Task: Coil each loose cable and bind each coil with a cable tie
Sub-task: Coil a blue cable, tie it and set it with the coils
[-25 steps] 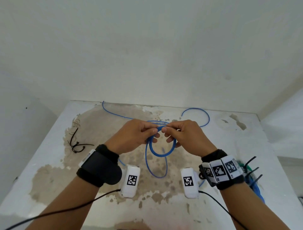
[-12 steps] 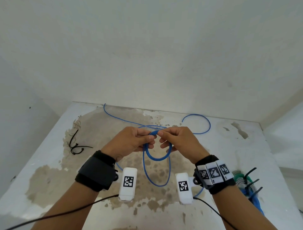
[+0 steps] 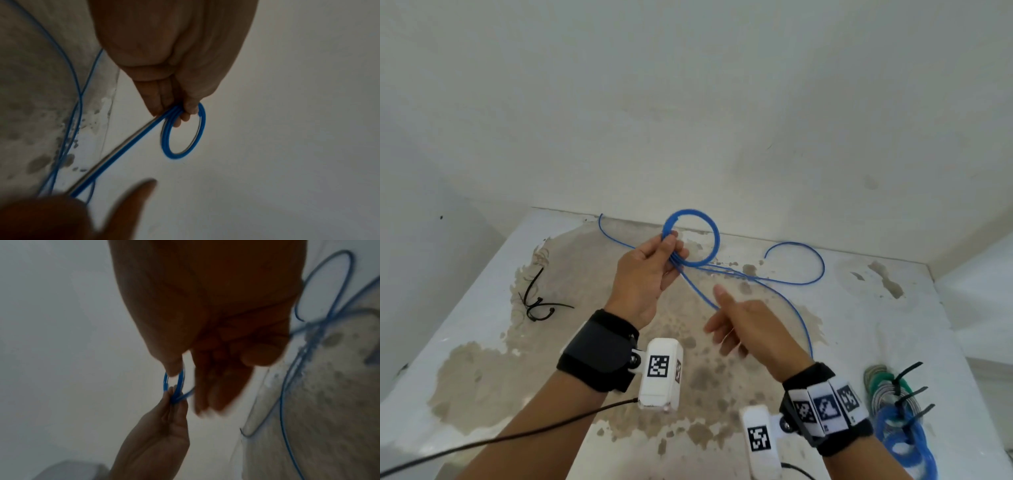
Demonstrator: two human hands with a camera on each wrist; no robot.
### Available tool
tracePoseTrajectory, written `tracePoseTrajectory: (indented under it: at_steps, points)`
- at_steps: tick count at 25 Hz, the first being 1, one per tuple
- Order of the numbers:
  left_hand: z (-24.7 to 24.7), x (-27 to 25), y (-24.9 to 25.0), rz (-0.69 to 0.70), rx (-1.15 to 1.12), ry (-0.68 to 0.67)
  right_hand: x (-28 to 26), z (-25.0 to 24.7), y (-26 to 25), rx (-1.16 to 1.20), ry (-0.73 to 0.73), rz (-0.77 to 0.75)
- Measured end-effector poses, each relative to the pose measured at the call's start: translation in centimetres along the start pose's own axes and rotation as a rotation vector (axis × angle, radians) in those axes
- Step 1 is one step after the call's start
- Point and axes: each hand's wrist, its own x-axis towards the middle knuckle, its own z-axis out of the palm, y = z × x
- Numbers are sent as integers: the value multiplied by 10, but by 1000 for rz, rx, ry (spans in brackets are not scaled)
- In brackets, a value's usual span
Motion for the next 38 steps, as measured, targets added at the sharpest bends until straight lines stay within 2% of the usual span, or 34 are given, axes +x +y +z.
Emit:
tracePoseTrajectory:
  at_steps: [1, 2, 5, 7, 9, 13, 22, 24, 30, 38]
  points:
    - [-1, 0, 0, 2, -49, 19, -2, 9, 3, 39, -92, 64]
    - [-1, -1, -1, -2, -84, 30, 0, 14, 5, 184, -102, 100]
    - [-5, -5, -8, -33, -112, 43, 17, 15, 2, 958, 57, 77]
    - [-9, -9, -13, -64, -107, 58, 21, 13, -5, 1206, 82, 9]
    - [-12, -11, -17, -80, -103, 79, 18, 14, -9, 1162, 68, -44]
    - [-19, -12, -16, -90, -146, 103, 5, 27, -5, 951, 43, -53]
    - [-27, -4, -3, -84, -233, 169, -8, 23, -3, 909, 90, -129]
    - [-27, -8, 0, -87, -210, 123, -10, 18, -1, 896, 97, -124]
    - [-30, -32, 6, -158, 64, -180, 0, -11, 0, 680, 97, -138]
    - [-23, -46, 4, -181, 289, -274, -1, -28, -16, 483, -12, -188]
